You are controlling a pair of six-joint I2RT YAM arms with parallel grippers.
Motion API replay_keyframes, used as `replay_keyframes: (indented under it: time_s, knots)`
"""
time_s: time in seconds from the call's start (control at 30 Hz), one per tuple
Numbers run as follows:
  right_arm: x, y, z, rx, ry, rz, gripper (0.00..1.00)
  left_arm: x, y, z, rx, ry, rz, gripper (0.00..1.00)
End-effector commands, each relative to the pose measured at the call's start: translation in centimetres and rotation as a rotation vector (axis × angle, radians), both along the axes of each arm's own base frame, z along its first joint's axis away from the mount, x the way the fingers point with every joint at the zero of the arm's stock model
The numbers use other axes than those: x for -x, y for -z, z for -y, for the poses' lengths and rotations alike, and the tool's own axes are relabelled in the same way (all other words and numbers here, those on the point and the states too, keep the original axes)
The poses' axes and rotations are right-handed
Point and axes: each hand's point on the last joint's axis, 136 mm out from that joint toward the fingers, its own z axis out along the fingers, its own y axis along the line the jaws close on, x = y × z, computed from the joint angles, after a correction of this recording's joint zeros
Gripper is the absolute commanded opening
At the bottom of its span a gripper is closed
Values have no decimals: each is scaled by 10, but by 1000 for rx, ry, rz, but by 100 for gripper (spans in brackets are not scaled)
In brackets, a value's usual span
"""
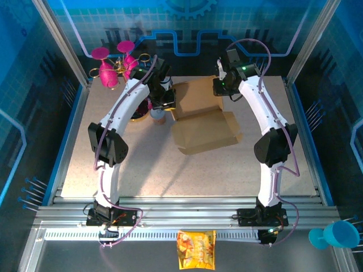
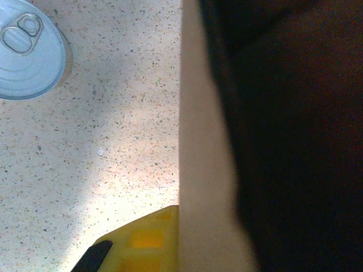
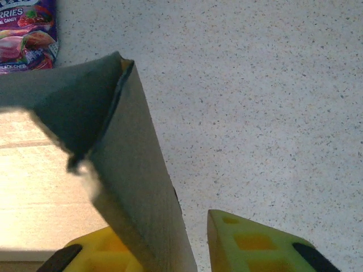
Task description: Fold the paper box
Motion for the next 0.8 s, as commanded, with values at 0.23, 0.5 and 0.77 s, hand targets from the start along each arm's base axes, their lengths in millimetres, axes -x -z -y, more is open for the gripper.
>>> replay_keyframes:
  time_s: [0.23,0.5,0.77]
  knots:
    - [-8,3,-1,6,-12,0,31,3,-4,-7,17,-31,-40,0]
    - [-10,7,1,169,14,36,1,2,-5,-9,21,-39,-42,0]
    - [1,11,34,471,106,6,0,-1,-6,-17,-1,-62,-32,0]
